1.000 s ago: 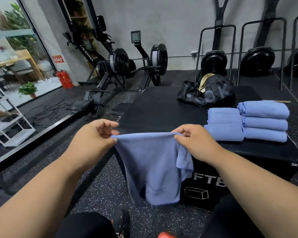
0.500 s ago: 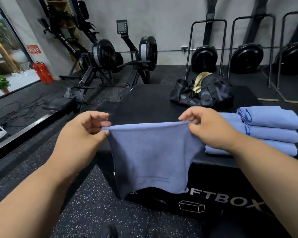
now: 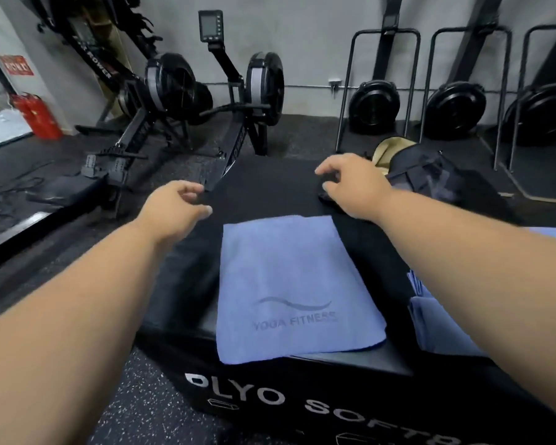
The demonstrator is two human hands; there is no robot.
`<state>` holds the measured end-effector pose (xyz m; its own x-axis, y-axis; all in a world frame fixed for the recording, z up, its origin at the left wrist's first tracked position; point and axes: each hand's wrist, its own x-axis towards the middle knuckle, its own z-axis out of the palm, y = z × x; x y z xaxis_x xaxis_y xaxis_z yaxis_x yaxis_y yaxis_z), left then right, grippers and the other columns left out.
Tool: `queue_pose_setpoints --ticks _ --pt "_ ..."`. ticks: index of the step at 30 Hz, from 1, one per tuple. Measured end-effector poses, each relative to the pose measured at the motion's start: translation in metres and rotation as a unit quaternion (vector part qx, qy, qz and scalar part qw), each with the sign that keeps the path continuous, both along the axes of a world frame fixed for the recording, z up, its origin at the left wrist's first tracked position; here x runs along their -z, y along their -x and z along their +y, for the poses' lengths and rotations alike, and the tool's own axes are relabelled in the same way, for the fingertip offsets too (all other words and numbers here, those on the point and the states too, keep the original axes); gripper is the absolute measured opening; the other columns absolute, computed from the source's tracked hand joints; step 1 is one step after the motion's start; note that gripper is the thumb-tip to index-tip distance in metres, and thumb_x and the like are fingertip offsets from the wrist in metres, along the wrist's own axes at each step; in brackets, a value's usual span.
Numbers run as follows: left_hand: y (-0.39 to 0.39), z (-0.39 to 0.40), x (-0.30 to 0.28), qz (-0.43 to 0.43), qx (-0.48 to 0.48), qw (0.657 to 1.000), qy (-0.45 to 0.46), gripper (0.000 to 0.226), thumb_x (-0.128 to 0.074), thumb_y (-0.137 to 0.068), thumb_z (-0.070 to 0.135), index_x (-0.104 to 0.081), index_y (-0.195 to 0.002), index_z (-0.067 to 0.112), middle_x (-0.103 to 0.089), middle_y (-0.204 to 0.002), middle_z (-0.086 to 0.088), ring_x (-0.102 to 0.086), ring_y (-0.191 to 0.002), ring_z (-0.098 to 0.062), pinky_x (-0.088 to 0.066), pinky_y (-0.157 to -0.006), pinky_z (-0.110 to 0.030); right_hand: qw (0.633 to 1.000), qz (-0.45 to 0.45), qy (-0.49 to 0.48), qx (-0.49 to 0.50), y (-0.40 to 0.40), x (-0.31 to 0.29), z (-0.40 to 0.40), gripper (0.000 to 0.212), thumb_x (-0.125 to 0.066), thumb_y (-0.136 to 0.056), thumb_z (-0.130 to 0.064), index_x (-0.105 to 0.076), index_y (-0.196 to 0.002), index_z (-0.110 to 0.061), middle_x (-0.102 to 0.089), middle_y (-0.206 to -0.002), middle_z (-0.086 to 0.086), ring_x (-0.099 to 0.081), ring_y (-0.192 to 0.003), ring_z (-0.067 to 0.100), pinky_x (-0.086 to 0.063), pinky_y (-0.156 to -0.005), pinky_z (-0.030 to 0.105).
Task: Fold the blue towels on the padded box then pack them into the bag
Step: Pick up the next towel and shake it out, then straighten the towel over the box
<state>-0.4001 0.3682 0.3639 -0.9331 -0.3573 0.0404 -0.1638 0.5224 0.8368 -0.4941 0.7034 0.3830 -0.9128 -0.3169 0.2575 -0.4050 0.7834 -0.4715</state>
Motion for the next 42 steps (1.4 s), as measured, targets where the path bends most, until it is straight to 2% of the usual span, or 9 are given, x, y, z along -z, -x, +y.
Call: queue_pose_setpoints --ticks 3,6,9,16,23,29,36,39,42 --pt "-0.052 0.013 0.054 -0.02 0.004 1.0 -0.002 0.028 -0.084 -0.087 0.016 -0.072 -0.111 0.024 -0.075 -0.101 0.006 -0.069 -0.088 -0.01 -0.052 -0.08 -0.022 0.996 -0.065 0.053 0.014 -0.043 0.053 0.014 0.016 -0.067 -0.094 -0.019 -0.072 -0.101 -0.032 -0.069 -0.094 -0.015 -0.063 -0.084 0.0 -0.047 -0.079 0.023" --pt "-0.117 0.033 0.1 -0.062 -0.035 0.997 0.019 0.02 -0.087 -0.084 0.028 -0.072 -0.097 0.028 -0.075 -0.084 0.013 -0.068 -0.077 -0.001 -0.051 -0.076 -0.024 0.988 -0.122 0.065 0.072 -0.096 0.106 0.04 0.014 -0.072 -0.09 -0.022 -0.07 -0.09 -0.036 -0.071 -0.084 -0.012 -0.066 -0.078 0.001 -0.047 -0.073 0.027" --pt "-0.159 0.049 0.123 -0.074 -0.07 0.995 0.017 0.023 -0.088 -0.079 0.044 -0.071 -0.089 0.03 -0.073 -0.081 0.022 -0.067 -0.076 0.004 -0.048 -0.069 -0.022 0.98 -0.142 0.059 0.13 -0.147 0.134 0.057 0.008 -0.075 -0.088 -0.03 -0.069 -0.092 -0.034 -0.068 -0.08 -0.011 -0.063 -0.075 0.002 -0.048 -0.071 0.028" --pt "-0.183 0.079 0.139 -0.114 -0.08 0.99 -0.002 0.054 -0.072 -0.09 0.059 -0.059 -0.073 0.01 -0.064 -0.058 0.003 -0.053 -0.053 -0.013 -0.044 -0.059 -0.033 0.978 -0.116 0.013 0.175 -0.192 0.145 0.068 0.02 -0.073 -0.088 -0.046 -0.062 -0.101 -0.034 -0.061 -0.087 -0.012 -0.059 -0.083 0.006 -0.042 -0.069 0.03" --pt "-0.176 0.081 0.141 -0.037 -0.066 0.993 -0.096 0.039 -0.07 -0.097 0.042 -0.062 -0.071 0.013 -0.059 -0.062 0.0 -0.048 -0.06 -0.013 -0.042 -0.064 -0.036 0.965 -0.161 0.119 0.171 -0.183 0.141 0.069 0.016 -0.077 -0.088 -0.017 -0.065 -0.086 -0.028 -0.065 -0.074 -0.009 -0.058 -0.065 0.003 -0.041 -0.062 0.017" --pt "-0.17 0.08 0.14 -0.016 -0.092 0.984 -0.153 0.03 -0.073 -0.097 0.034 -0.07 -0.075 0.015 -0.065 -0.064 0.009 -0.055 -0.057 -0.004 -0.049 -0.068 -0.033 0.958 -0.066 0.221 0.169 -0.171 0.12 0.065 0.02 -0.072 -0.093 -0.013 -0.065 -0.091 -0.032 -0.065 -0.077 -0.004 -0.057 -0.066 0.006 -0.045 -0.064 0.016" --pt "-0.167 0.071 0.146 -0.016 -0.086 0.986 -0.142 0.023 -0.079 -0.092 0.028 -0.071 -0.078 0.012 -0.062 -0.067 -0.004 -0.048 -0.057 -0.011 -0.043 -0.055 -0.025 0.983 -0.073 0.069 0.154 -0.167 0.14 0.067 0.021 -0.069 -0.094 -0.015 -0.06 -0.087 -0.032 -0.063 -0.075 -0.01 -0.057 -0.072 0.007 -0.042 -0.063 0.026" --pt "-0.167 0.068 0.145 -0.029 -0.067 0.987 -0.14 0.02 -0.081 -0.09 0.027 -0.073 -0.079 0.012 -0.07 -0.077 -0.014 -0.056 -0.063 -0.015 -0.046 -0.064 -0.031 0.985 -0.086 0.035 0.143 -0.168 0.145 0.069 0.021 -0.067 -0.094 -0.015 -0.059 -0.088 -0.034 -0.064 -0.08 -0.011 -0.058 -0.074 0.006 -0.045 -0.066 0.03" --pt "-0.168 0.066 0.145 -0.043 -0.05 0.991 -0.116 0.02 -0.082 -0.089 0.029 -0.074 -0.077 0.014 -0.074 -0.074 -0.006 -0.062 -0.066 -0.016 -0.049 -0.071 -0.036 0.984 -0.079 0.044 0.151 -0.169 0.145 0.073 0.02 -0.066 -0.096 -0.015 -0.061 -0.091 -0.034 -0.064 -0.081 -0.011 -0.058 -0.074 0.005 -0.042 -0.064 0.026"
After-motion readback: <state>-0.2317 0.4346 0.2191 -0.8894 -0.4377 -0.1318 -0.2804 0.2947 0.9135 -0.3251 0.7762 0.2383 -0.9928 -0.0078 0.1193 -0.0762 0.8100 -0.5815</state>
